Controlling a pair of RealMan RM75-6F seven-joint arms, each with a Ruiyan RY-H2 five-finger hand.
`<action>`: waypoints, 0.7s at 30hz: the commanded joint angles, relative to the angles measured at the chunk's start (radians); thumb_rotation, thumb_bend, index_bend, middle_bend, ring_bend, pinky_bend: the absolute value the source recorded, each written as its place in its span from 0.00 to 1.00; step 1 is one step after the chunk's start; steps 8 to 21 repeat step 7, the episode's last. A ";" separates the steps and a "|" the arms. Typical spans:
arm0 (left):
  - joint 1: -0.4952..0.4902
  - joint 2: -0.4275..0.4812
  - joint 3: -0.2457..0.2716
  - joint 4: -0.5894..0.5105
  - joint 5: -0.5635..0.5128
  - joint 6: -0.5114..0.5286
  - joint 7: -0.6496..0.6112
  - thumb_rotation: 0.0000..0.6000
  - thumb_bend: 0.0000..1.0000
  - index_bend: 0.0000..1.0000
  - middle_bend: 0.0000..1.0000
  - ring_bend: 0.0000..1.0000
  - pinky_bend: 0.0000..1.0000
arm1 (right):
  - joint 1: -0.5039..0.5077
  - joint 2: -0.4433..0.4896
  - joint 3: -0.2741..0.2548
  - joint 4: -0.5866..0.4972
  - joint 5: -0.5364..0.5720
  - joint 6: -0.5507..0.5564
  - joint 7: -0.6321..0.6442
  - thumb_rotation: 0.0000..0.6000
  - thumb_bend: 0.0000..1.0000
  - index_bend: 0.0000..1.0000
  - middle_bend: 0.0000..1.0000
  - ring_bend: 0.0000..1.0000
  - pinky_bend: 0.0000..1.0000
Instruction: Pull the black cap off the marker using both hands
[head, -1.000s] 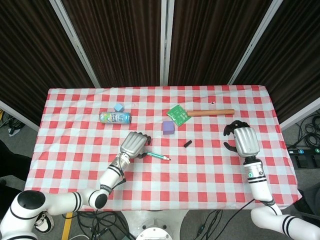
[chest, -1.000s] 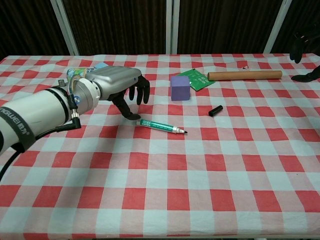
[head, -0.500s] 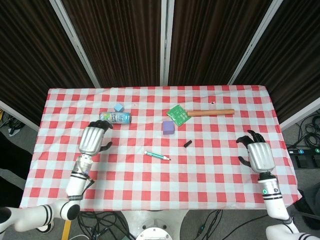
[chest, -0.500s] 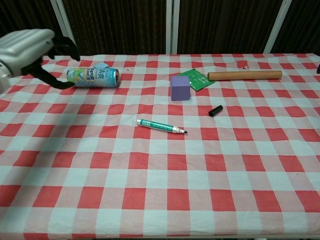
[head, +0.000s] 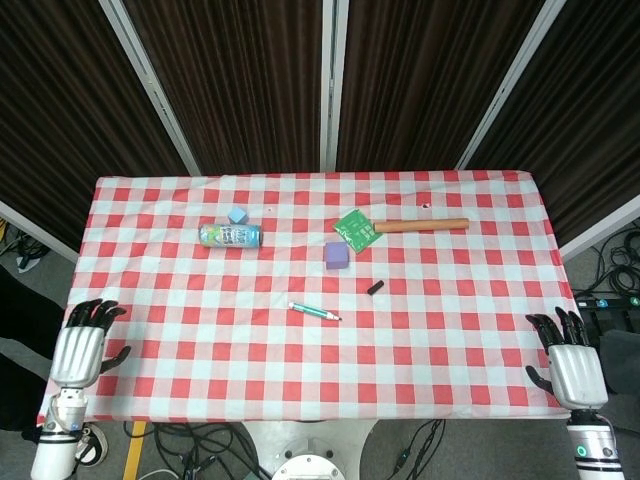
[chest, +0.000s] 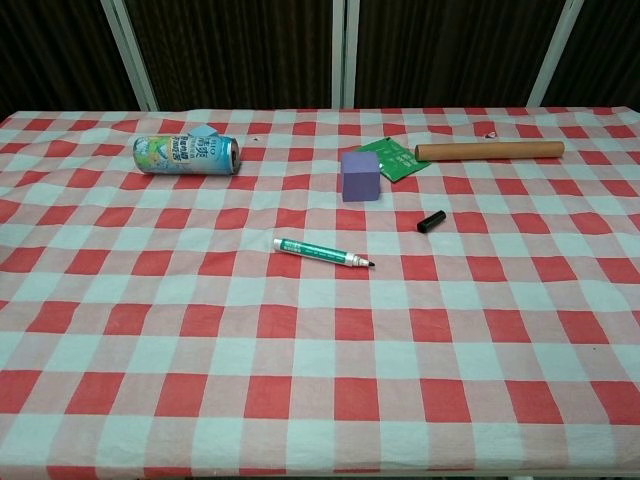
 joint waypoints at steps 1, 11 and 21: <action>0.043 -0.002 0.006 0.036 0.015 0.025 -0.017 1.00 0.16 0.30 0.23 0.16 0.18 | -0.021 -0.015 -0.010 0.021 0.001 -0.003 0.012 1.00 0.07 0.17 0.17 0.00 0.04; 0.077 0.000 -0.013 0.048 0.043 0.042 -0.031 1.00 0.16 0.30 0.23 0.16 0.18 | -0.035 -0.022 -0.007 0.040 -0.019 0.002 0.012 1.00 0.07 0.16 0.16 0.00 0.04; 0.077 0.000 -0.013 0.048 0.043 0.042 -0.031 1.00 0.16 0.30 0.23 0.16 0.18 | -0.035 -0.022 -0.007 0.040 -0.019 0.002 0.012 1.00 0.07 0.16 0.16 0.00 0.04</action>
